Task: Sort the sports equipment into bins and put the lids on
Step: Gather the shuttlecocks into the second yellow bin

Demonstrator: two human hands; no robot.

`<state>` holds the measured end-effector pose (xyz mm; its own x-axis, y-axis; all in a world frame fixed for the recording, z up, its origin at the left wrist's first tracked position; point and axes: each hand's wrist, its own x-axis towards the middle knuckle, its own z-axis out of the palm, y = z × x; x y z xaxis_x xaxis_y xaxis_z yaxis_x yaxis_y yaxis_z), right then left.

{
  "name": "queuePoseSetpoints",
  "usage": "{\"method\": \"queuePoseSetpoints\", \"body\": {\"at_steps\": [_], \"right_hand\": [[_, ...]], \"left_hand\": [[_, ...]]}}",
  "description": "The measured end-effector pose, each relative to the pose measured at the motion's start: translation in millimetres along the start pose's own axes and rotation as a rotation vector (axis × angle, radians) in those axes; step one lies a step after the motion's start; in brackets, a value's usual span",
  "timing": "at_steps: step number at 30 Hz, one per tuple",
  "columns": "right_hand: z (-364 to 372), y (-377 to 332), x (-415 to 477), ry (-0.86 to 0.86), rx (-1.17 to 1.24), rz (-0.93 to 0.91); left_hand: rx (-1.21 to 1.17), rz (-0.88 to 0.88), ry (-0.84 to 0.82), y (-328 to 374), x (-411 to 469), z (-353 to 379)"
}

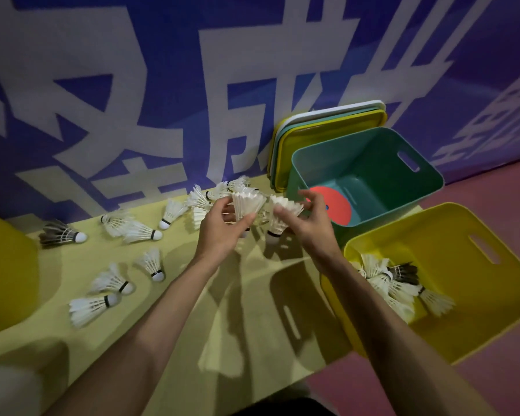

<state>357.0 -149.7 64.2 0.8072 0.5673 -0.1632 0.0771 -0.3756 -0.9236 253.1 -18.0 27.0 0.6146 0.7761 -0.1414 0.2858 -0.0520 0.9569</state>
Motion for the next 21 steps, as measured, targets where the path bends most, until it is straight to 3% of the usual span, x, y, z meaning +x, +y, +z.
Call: {"method": "queuePoseSetpoints", "body": {"at_steps": [4, 9, 13, 21], "right_hand": [[-36, -3, -23, 0.081, 0.070, -0.033], [-99, 17, -44, 0.154, 0.255, 0.059], [-156, 53, -52, 0.249, 0.226, 0.129], [-229, 98, -55, 0.151, 0.102, 0.241]], "left_hand": [[-0.066, 0.030, -0.047, 23, -34, 14], [-0.072, 0.048, -0.209, 50, -77, 51], [-0.017, 0.083, -0.317, 64, -100, 103], [0.122, 0.031, -0.382, 75, -125, 191]]}}
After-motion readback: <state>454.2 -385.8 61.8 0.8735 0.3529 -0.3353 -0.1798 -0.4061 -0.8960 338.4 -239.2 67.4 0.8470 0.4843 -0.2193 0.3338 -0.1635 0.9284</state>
